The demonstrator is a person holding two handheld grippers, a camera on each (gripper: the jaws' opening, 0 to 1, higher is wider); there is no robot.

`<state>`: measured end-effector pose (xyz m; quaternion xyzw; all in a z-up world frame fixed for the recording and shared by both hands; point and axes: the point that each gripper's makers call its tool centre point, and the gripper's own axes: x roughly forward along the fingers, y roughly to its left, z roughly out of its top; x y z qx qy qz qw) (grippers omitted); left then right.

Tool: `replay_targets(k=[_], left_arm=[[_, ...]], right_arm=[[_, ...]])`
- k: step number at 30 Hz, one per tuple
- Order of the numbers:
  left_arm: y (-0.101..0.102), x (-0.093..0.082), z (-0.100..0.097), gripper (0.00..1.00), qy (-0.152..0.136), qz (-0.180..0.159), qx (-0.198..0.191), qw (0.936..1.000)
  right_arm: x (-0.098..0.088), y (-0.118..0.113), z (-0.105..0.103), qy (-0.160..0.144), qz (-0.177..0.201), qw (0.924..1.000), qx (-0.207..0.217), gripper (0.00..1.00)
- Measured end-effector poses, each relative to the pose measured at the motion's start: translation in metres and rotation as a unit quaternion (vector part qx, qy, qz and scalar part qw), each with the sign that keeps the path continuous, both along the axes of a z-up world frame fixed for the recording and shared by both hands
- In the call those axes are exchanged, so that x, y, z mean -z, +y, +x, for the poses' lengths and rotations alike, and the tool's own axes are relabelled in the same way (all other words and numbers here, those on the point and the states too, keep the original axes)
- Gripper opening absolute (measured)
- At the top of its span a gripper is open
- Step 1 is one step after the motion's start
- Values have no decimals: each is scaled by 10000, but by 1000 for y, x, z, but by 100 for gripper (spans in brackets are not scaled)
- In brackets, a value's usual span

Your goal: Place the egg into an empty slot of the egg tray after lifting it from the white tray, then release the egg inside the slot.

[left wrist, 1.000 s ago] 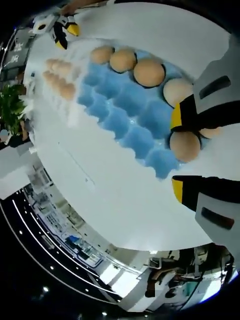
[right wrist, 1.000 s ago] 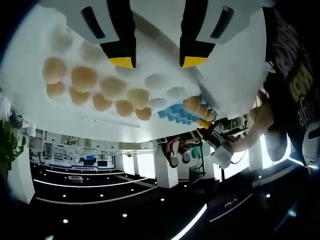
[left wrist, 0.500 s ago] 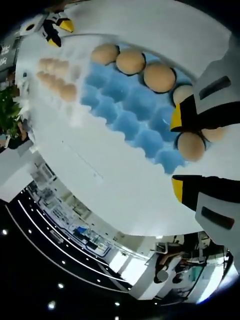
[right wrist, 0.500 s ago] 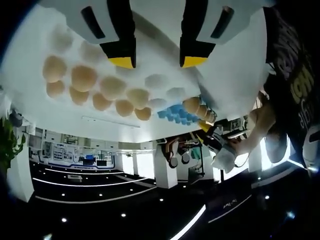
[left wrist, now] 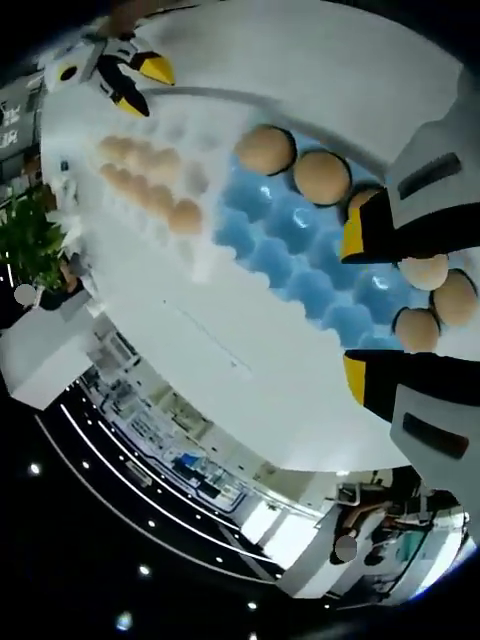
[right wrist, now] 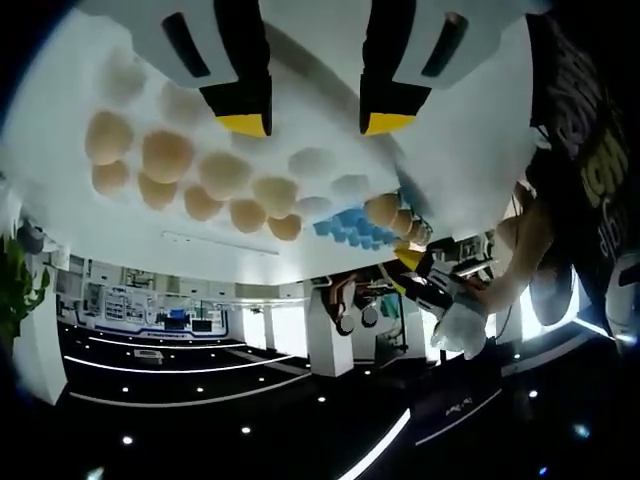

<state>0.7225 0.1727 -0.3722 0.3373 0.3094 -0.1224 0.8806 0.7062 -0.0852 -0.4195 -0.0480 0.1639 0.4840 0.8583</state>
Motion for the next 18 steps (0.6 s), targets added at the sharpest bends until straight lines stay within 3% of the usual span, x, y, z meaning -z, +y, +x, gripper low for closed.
replay_targets(k=[11,18], left_arm=[[-54,7,4,34,-48,-434,342,9985],[-61,7,5,34,-90,-497,322,9982]], right_arm=[[0,0,0,-3,41,10000,-1,36],[0,0,-1,-1,63,10000,-6,36]])
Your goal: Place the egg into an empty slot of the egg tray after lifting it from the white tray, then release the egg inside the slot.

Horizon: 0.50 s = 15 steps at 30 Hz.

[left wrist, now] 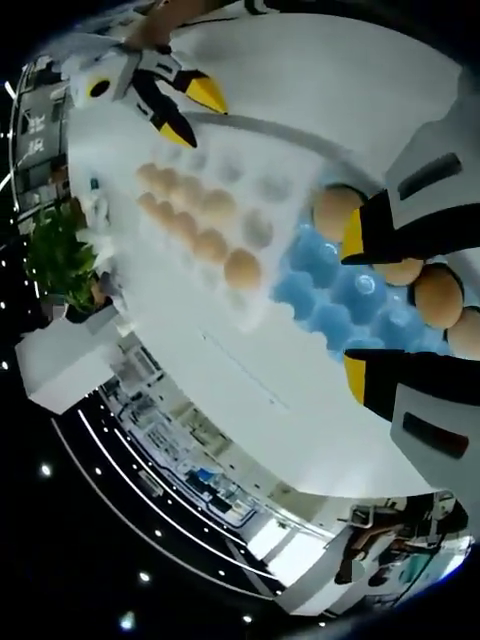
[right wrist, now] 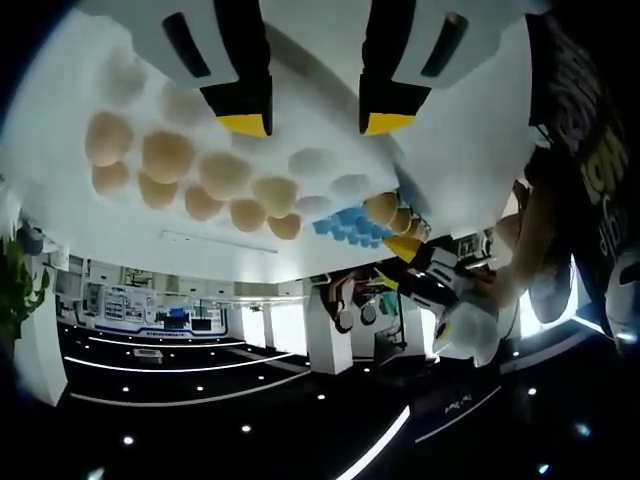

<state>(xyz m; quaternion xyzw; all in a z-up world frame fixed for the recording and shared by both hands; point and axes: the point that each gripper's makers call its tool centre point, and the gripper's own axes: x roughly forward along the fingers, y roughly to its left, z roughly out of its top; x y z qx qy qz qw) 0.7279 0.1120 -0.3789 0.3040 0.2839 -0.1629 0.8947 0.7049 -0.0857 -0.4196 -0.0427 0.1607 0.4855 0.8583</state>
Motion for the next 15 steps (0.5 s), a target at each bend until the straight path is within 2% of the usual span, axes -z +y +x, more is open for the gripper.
replay_targets(k=[15], left_arm=[[-36,6,-2,33,-12,-345,212,9992]], right_arm=[[1,-1,-1,-40,44,10000,1,35]])
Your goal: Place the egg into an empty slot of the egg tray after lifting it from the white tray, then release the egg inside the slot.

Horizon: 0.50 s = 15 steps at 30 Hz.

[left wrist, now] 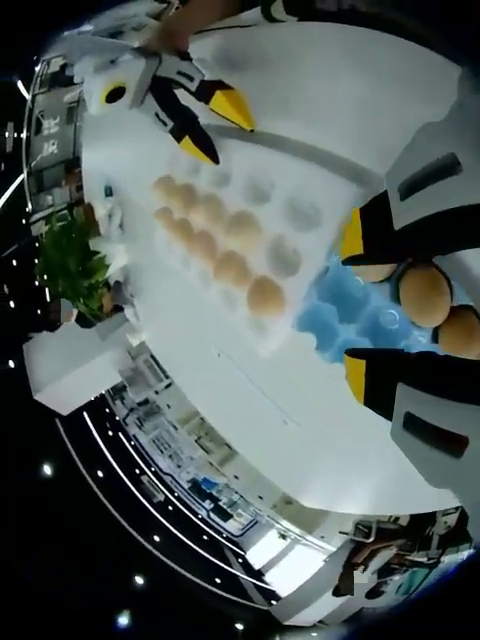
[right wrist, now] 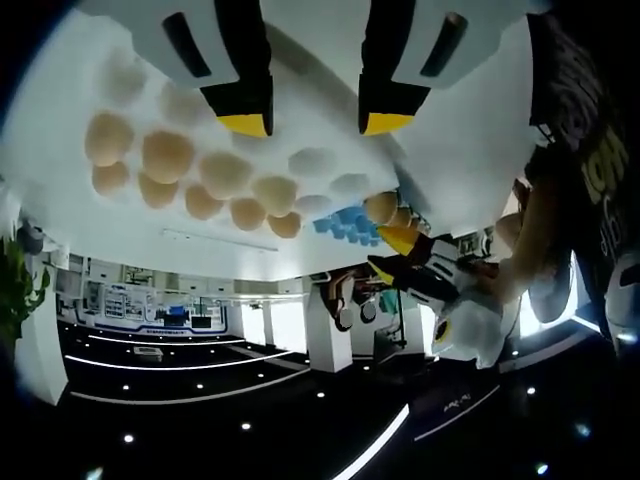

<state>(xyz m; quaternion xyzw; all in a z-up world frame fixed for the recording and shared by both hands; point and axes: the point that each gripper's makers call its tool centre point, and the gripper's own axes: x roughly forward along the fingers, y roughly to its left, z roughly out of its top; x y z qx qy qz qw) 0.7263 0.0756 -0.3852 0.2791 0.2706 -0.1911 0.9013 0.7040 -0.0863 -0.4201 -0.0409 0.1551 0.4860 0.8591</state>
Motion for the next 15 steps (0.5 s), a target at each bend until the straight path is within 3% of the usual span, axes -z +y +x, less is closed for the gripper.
replay_targets(k=[8,15], left_arm=[[-14,3,-1,33,-4,-87,93,9999],[-25,4,1,33,-16,-143,202,9997]], right_arm=[[0,0,-1,26,60,10000,11,34],[-1,-1,0,240,246,9994,54,34]])
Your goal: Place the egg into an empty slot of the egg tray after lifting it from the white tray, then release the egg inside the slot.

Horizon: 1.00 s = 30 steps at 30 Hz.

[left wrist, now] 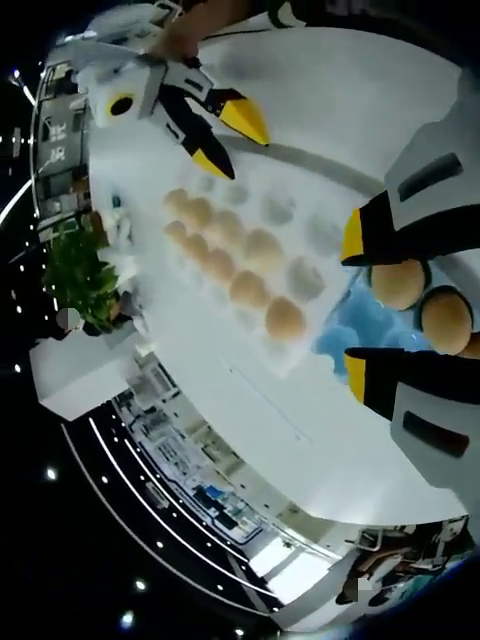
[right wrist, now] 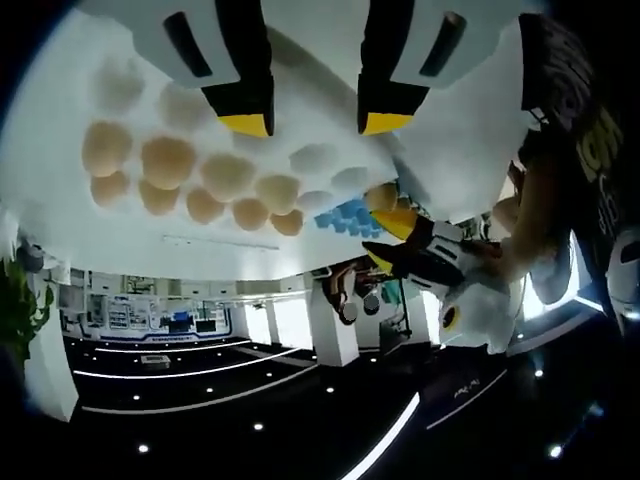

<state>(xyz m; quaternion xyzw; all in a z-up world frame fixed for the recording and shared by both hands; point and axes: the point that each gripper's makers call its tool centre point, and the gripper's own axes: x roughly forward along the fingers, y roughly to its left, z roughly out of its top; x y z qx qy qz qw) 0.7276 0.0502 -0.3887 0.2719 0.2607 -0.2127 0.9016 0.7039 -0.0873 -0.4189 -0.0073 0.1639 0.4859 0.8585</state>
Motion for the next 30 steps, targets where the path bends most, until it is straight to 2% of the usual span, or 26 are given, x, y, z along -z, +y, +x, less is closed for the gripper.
replay_targets(k=[9,18,30], left_arm=[[-22,0,7,33,-47,-21,263,9996],[-49,0,8,31,36,-271,634,9976],[-67,6,17,32,182,-390,739,9963]], right_arm=[[1,2,-1,-4,-112,9999,-44,38],[1,5,-4,3,-291,9996,-54,42],[-6,0,-4,-156,-403,9991,10,42]])
